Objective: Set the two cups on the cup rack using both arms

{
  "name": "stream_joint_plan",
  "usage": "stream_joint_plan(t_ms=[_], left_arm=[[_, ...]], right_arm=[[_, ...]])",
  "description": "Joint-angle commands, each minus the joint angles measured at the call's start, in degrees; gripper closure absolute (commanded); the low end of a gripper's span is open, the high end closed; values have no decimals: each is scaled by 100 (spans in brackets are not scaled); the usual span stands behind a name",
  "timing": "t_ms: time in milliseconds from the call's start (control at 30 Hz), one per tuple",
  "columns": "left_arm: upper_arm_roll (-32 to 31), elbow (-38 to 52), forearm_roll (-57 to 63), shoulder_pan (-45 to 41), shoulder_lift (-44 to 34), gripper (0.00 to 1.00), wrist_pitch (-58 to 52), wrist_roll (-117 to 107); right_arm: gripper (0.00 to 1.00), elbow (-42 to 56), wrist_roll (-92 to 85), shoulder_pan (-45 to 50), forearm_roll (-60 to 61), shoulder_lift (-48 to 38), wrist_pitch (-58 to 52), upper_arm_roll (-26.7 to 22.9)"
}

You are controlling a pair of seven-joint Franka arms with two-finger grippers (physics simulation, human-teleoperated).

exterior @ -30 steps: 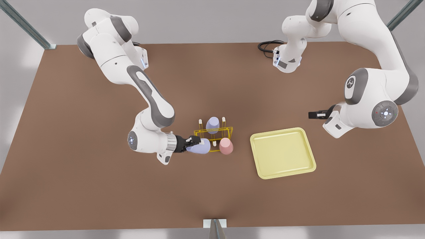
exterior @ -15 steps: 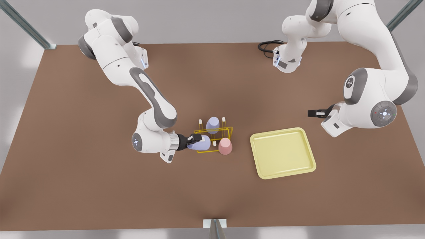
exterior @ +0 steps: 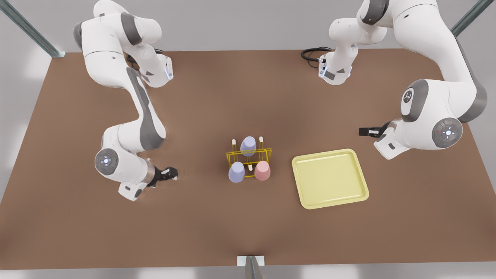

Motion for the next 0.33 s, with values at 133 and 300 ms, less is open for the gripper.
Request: stream_joint_plan(t_ms=[133, 300], left_arm=[[-1, 2, 9, 0, 10, 0, -63, 119], [-1, 2, 9, 0, 10, 0, -72, 110]], right_arm=[[0, -79, 629, -622, -801, -1331, -1965, -132], [0, -439, 568, -666, -810, -1727, -1921, -141]])
